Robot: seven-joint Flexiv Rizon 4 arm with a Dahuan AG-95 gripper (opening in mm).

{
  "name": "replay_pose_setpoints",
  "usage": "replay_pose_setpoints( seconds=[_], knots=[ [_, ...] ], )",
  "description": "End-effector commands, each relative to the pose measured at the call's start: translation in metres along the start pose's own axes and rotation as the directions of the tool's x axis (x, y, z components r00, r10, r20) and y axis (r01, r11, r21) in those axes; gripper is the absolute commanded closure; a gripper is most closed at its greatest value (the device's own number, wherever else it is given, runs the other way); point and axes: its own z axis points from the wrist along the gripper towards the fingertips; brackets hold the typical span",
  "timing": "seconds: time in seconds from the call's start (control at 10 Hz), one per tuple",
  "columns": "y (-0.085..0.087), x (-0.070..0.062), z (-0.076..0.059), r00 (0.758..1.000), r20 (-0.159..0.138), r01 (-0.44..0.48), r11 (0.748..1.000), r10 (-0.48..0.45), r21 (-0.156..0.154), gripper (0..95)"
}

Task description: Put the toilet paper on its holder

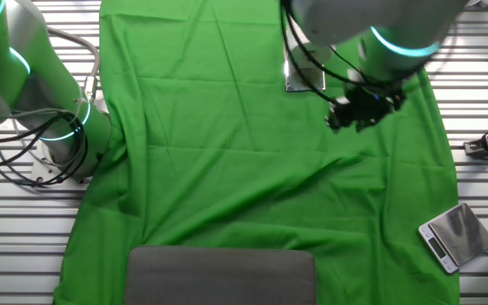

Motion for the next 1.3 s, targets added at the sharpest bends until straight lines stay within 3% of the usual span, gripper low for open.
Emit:
replay_pose_setpoints(
  seconds=[0.1, 0.6, 0.7, 0.8, 1.0, 1.3],
  knots=[
    [-0.0068, 0.0111, 0.0008, 1.000, 0.001, 0.023, 1.000, -0.023, -0.001, 57.0],
    [-0.0138, 0.0195, -0.0013, 0.999, -0.007, 0.035, 0.999, -0.035, -0.001, 57.0],
    [-0.0138, 0.0195, -0.0013, 1.000, -0.013, 0.027, 1.000, -0.027, 0.005, 76.0],
    [-0.0141, 0.0185, -0.0004, 0.999, -0.029, 0.022, 1.000, -0.021, 0.004, 76.0],
    [-0.0145, 0.0163, 0.0017, 0.997, -0.033, -0.067, 0.998, 0.067, 0.012, 76.0],
    [-0.0145, 0.0163, 0.0017, 0.997, -0.033, -0.067, 0.998, 0.067, 0.012, 76.0]
  ],
)
